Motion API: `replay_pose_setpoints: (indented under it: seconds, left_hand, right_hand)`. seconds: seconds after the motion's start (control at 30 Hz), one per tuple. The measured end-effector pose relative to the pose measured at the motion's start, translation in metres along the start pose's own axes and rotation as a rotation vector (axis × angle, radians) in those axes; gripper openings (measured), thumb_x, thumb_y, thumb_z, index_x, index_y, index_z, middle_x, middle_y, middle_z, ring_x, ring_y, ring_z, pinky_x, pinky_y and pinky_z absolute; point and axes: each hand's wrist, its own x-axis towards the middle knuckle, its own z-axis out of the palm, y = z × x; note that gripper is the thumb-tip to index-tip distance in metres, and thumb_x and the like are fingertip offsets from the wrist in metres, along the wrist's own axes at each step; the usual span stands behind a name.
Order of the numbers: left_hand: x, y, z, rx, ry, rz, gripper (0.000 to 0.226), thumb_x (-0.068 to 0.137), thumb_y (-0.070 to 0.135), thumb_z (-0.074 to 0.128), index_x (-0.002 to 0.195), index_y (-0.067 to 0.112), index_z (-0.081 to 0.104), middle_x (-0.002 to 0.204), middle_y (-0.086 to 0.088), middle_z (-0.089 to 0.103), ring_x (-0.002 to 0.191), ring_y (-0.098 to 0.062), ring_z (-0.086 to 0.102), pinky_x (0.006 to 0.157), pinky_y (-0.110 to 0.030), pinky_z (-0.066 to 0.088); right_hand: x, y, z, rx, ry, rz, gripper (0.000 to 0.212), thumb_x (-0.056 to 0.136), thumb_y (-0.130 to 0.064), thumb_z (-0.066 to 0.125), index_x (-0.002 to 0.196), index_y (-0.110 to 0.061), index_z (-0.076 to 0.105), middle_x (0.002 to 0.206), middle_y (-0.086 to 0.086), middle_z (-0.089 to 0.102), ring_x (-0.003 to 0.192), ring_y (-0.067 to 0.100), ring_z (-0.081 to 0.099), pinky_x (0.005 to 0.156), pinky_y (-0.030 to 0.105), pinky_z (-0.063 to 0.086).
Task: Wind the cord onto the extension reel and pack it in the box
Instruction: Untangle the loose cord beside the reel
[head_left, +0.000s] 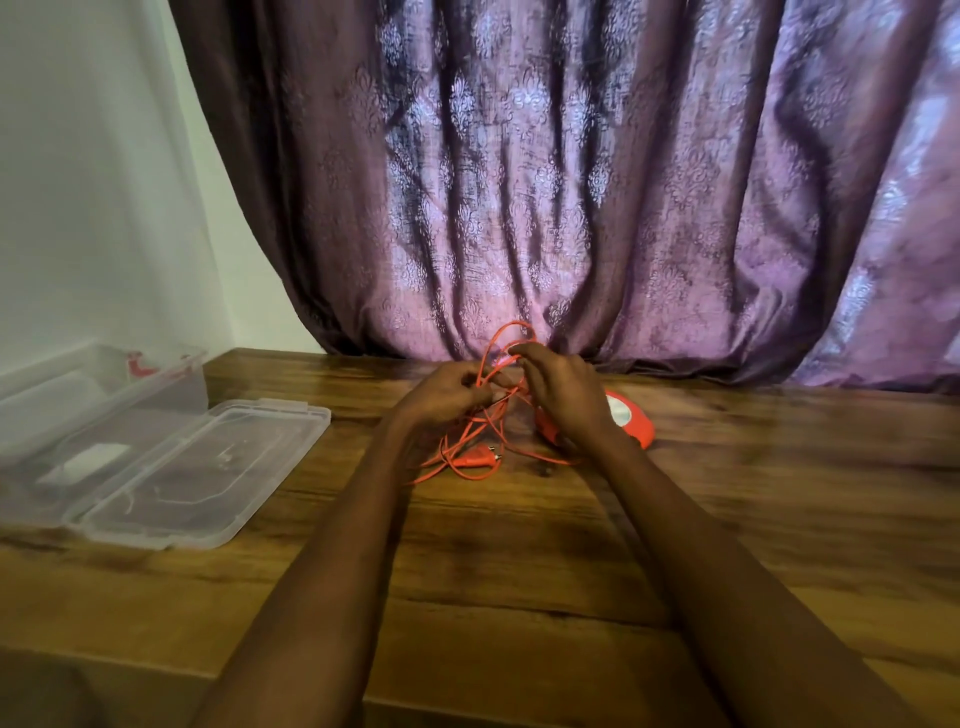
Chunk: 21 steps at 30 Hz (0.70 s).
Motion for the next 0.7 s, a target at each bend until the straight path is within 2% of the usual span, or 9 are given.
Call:
replay_pose_setpoints:
  seconds: [0.1, 0.17, 0.23, 0.3, 0.37, 0.47, 0.53, 0.6, 0.7]
  left_hand:
    - [0.004, -0.009, -0.003, 0.095, 0.039, 0.018, 0.020, 0.088, -0.002, 0.063, 0.088, 0.017, 0.069, 0.080, -0.010, 0.063, 0.075, -0.020, 0.050, 0.068, -0.035, 0.038]
    - [0.004, -0.011, -0.004, 0.191, 0.028, 0.049, 0.017, 0.083, -0.002, 0.062, 0.084, 0.014, 0.069, 0.076, -0.006, 0.067, 0.071, -0.015, 0.054, 0.067, -0.036, 0.042]
    - [0.001, -0.009, -0.002, 0.184, -0.010, 0.083, 0.023, 0.077, -0.005, 0.058, 0.077, 0.016, 0.066, 0.070, 0.009, 0.066, 0.066, -0.004, 0.055, 0.065, -0.028, 0.044]
    - [-0.002, -0.009, 0.002, 0.082, 0.011, 0.056, 0.026, 0.079, -0.012, 0.056, 0.083, 0.011, 0.068, 0.074, 0.007, 0.066, 0.066, -0.005, 0.057, 0.064, -0.024, 0.045]
    - [-0.003, -0.010, 0.004, -0.004, 0.058, 0.010, 0.026, 0.085, -0.016, 0.056, 0.092, 0.006, 0.068, 0.077, 0.003, 0.068, 0.065, -0.005, 0.060, 0.065, -0.022, 0.048]
    - [-0.002, -0.010, 0.005, -0.047, 0.071, -0.006, 0.029, 0.088, -0.015, 0.056, 0.088, 0.013, 0.066, 0.064, 0.010, 0.068, 0.057, 0.001, 0.058, 0.058, -0.017, 0.046]
    - [-0.001, -0.010, 0.005, -0.061, 0.095, -0.013, 0.023, 0.089, -0.013, 0.058, 0.093, 0.007, 0.068, 0.070, 0.003, 0.068, 0.060, -0.004, 0.058, 0.061, -0.020, 0.046]
    - [0.000, -0.012, 0.004, -0.053, 0.104, -0.009, 0.018, 0.089, -0.010, 0.060, 0.093, 0.006, 0.068, 0.072, -0.002, 0.065, 0.058, -0.003, 0.057, 0.061, -0.021, 0.045]
    - [0.000, -0.013, 0.003, -0.124, 0.093, -0.012, 0.013, 0.092, -0.004, 0.060, 0.091, 0.007, 0.066, 0.070, -0.007, 0.062, 0.056, -0.007, 0.057, 0.057, -0.020, 0.046]
  right_hand:
    - [0.003, 0.004, -0.002, 0.335, -0.049, 0.114, 0.027, 0.096, -0.009, 0.056, 0.111, -0.022, 0.074, 0.102, 0.005, 0.076, 0.085, 0.024, 0.072, 0.074, 0.034, 0.053]
    - [0.007, 0.009, -0.005, 0.506, -0.069, 0.214, 0.034, 0.096, -0.001, 0.050, 0.099, -0.027, 0.072, 0.095, 0.001, 0.074, 0.063, 0.016, 0.071, 0.056, 0.026, 0.052]
    - [0.008, 0.015, -0.005, 0.605, -0.102, 0.309, 0.035, 0.097, 0.001, 0.047, 0.094, -0.028, 0.067, 0.092, 0.006, 0.073, 0.050, 0.015, 0.067, 0.047, 0.024, 0.049]
    - [0.005, 0.019, -0.002, 0.545, -0.164, 0.353, 0.029, 0.093, -0.002, 0.053, 0.091, -0.028, 0.065, 0.089, 0.009, 0.073, 0.062, 0.020, 0.069, 0.058, 0.031, 0.053]
    - [0.002, 0.022, 0.001, 0.445, -0.260, 0.365, 0.024, 0.088, -0.007, 0.060, 0.085, -0.029, 0.067, 0.085, -0.001, 0.072, 0.072, 0.017, 0.066, 0.070, 0.036, 0.053]
    - [0.000, 0.020, 0.004, 0.437, -0.339, 0.387, 0.026, 0.086, -0.007, 0.058, 0.081, -0.030, 0.070, 0.076, -0.002, 0.072, 0.069, 0.015, 0.062, 0.069, 0.037, 0.052]
    - [0.001, 0.017, 0.005, 0.436, -0.321, 0.412, 0.018, 0.086, -0.010, 0.062, 0.083, -0.026, 0.071, 0.079, 0.005, 0.074, 0.070, 0.016, 0.063, 0.070, 0.039, 0.053]
    - [0.001, 0.014, 0.007, 0.392, -0.257, 0.412, 0.010, 0.084, -0.014, 0.068, 0.085, -0.024, 0.069, 0.080, 0.002, 0.073, 0.072, 0.014, 0.064, 0.070, 0.033, 0.049]
    - [0.001, 0.010, 0.008, 0.364, -0.218, 0.387, 0.013, 0.082, -0.015, 0.071, 0.080, -0.027, 0.066, 0.082, -0.004, 0.072, 0.079, 0.014, 0.066, 0.074, 0.031, 0.049]
